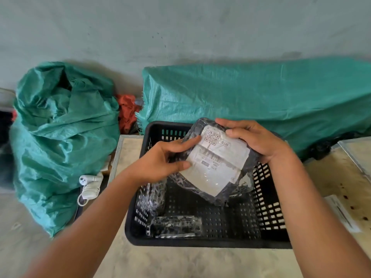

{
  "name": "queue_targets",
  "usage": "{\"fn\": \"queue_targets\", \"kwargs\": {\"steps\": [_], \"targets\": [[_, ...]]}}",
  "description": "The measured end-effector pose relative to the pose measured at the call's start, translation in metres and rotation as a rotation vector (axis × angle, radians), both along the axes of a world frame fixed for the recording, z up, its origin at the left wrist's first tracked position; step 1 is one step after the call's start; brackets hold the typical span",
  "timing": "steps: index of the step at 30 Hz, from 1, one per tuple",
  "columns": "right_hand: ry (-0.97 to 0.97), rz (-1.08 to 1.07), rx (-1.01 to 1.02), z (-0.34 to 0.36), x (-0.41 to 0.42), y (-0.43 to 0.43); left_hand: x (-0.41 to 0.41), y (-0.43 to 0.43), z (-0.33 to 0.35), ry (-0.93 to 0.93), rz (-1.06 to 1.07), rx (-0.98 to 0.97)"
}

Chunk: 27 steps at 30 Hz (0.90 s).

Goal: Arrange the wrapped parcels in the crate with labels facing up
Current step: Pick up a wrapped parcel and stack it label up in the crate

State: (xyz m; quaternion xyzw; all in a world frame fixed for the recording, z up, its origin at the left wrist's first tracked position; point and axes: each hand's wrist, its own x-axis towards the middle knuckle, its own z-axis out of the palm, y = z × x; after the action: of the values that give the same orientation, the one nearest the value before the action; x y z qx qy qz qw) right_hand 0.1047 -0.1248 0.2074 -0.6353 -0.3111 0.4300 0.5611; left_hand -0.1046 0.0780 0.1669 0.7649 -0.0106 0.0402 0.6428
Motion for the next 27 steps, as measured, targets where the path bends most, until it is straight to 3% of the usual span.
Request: {"fn": "queue_targets", "kwargs": {"steps": [4, 6, 9, 15, 23, 27], "targets": [[0.007, 0.000, 0.013, -0.005, 0.006, -0.005, -0.001, -0.005, -0.003, 0.039, -0.013, -0.032], [-0.004, -0.097, 0.039, -0.012, 0.005, -0.005, 0.000, -0.009, -0.008, 0.045, 0.014, -0.085], [-0.168, -0.276, 0.040, -0.027, -0.003, -0.008, 0.003, -0.011, -0.024, 0.095, 0.127, -0.214], [-0.239, -0.085, -0.247, -0.079, -0.040, 0.004, 0.009, -0.016, -0.061, 0.266, 0.439, -0.340], [-0.232, -0.282, -0.193, -0.120, -0.049, 0.007, 0.010, -0.016, -0.079, 0.307, 0.407, -0.421], [-0.213, -0.250, -0.162, -0.120, -0.045, 0.001, 0.012, -0.016, -0.079, 0.297, 0.387, -0.412]]}}
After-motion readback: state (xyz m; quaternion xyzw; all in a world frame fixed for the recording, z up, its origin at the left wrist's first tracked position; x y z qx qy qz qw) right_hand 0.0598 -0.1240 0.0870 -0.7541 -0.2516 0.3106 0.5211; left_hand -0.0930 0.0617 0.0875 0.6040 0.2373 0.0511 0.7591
